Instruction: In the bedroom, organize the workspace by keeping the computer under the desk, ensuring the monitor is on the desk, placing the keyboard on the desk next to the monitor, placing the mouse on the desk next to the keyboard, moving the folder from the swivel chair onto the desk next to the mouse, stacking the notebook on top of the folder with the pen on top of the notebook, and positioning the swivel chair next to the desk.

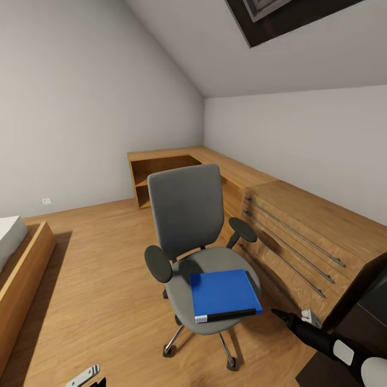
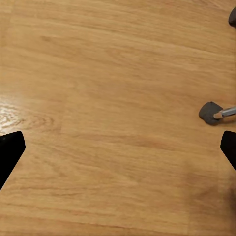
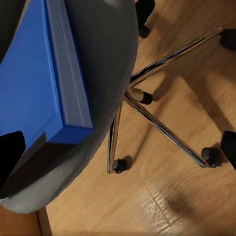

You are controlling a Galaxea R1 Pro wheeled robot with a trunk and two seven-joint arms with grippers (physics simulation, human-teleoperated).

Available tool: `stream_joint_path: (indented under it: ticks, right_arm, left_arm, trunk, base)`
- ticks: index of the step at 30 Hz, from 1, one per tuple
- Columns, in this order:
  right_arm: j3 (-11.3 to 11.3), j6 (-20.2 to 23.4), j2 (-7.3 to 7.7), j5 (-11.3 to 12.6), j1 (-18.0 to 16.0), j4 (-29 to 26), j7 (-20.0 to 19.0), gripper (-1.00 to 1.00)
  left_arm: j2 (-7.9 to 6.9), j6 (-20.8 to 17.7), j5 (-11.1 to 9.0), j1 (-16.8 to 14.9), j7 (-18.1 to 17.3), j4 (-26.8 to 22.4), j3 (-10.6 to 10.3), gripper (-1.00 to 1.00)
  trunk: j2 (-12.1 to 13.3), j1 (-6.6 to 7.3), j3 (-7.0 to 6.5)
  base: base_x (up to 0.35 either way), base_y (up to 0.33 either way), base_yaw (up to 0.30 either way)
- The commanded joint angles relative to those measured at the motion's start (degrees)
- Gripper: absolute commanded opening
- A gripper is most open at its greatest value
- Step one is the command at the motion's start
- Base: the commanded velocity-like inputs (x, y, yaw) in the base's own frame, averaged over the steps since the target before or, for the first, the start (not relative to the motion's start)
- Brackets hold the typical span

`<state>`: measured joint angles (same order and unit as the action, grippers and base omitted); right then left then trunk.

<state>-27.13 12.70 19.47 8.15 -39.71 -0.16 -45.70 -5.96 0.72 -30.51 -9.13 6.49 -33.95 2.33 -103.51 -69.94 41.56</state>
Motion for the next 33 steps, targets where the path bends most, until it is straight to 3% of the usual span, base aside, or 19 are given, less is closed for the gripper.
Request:
stream_joint_path:
  ticks: [1, 24, 28, 33]
  right_arm:
    - [0.17, 0.54, 0.02, 0.61, 0.01, -0.02, -0.42, 1.00]
    - [0.23, 0.38, 1.19, 0.40, 0.85, -0.01, -12.68, 1.00]
    - [0.27, 0.39, 1.46, 0.38, 0.92, -0.01, -13.23, 1.00]
    - [0.31, 0.33, 1.60, 0.38, 1.15, -0.01, -13.41, 1.00]
  left_arm:
    - [-0.02, 0.08, -0.60, -0.01, 0.19, -0.03, -0.13, 1.00]
    - [0.04, 0.08, -0.60, -0.01, 0.19, 0.01, -0.13, 1.00]
    - [0.06, 0.08, -0.60, -0.01, 0.19, -0.02, -0.13, 1.00]
    - [0.07, 0.69, -0.59, -0.01, 0.19, 0.00, -0.15, 1.00]
  trunk:
    - [-0.02, 0.01, 0.05]
    - [-0.02, 0.01, 0.05]
    - [-0.02, 0.01, 0.05]
    - [-2.03, -1.09, 0.95]
  base:
    - [0.000, 0.000, 0.000]
    - [0.000, 0.000, 0.000]
    - [0.000, 0.000, 0.000]
    - [0.000, 0.000, 0.000]
